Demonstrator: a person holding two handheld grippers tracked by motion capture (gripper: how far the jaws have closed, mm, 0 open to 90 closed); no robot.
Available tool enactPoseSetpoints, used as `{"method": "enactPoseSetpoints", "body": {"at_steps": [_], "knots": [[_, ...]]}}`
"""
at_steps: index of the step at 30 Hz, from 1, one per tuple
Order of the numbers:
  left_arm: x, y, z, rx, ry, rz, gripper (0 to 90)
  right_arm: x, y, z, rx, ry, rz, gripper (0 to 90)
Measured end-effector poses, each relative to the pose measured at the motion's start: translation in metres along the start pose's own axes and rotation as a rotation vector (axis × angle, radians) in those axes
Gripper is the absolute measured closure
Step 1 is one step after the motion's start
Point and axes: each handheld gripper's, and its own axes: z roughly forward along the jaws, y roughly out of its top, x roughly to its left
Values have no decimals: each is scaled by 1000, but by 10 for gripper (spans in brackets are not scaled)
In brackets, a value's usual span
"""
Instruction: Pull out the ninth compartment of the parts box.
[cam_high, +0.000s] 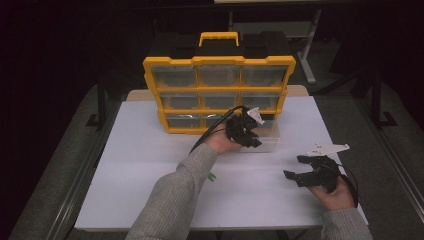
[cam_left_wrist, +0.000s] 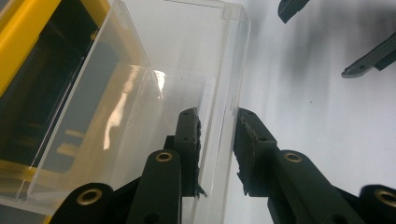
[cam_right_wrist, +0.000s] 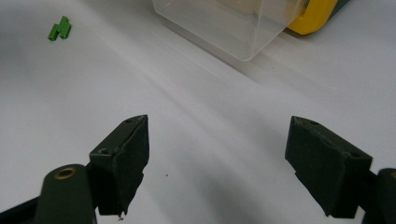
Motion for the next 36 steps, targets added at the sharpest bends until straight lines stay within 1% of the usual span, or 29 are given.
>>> {"method": "enactPoseSetpoints", "body": {"at_steps": [6, 7, 9, 10, 15, 20, 26, 28, 30, 31, 33, 36], "knots": [[-1, -1, 0, 3, -5, -1, 705, 0, 0, 0, 0, 1, -2, 206], [-1, -1, 0, 6, -3, 8, 704, 0, 0, 0, 0, 1, -2, 206], [-2, -2, 1, 6, -14, 6, 697, 0, 0, 0, 0, 2, -3, 205], [-2, -2, 1, 9, -11, 10, 693, 0, 0, 0, 1, 2, -3, 206], [-2, -3, -4, -13, -1, -18, 636, 0, 0, 1, 0, 1, -5, 205], [-5, -3, -10, -39, -6, -20, 590, 0, 0, 1, 2, 2, -6, 205], [-10, -3, -20, -62, -7, -13, 567, 0, -1, 1, 4, 1, -12, 205], [-11, -4, -24, -77, -11, -28, 562, 0, -1, 1, 5, 2, -10, 205], [-13, -6, -26, -90, -7, -30, 556, 1, -1, 2, 10, 3, -6, 205], [-13, -7, -28, -87, -3, -22, 548, 1, -1, 2, 10, 2, -3, 205], [-14, -9, -31, -91, 0, -20, 545, 2, -1, 2, 9, 3, -1, 204], [-15, -12, -36, -106, 0, -30, 541, 2, -1, 2, 10, 5, -5, 205]]}}
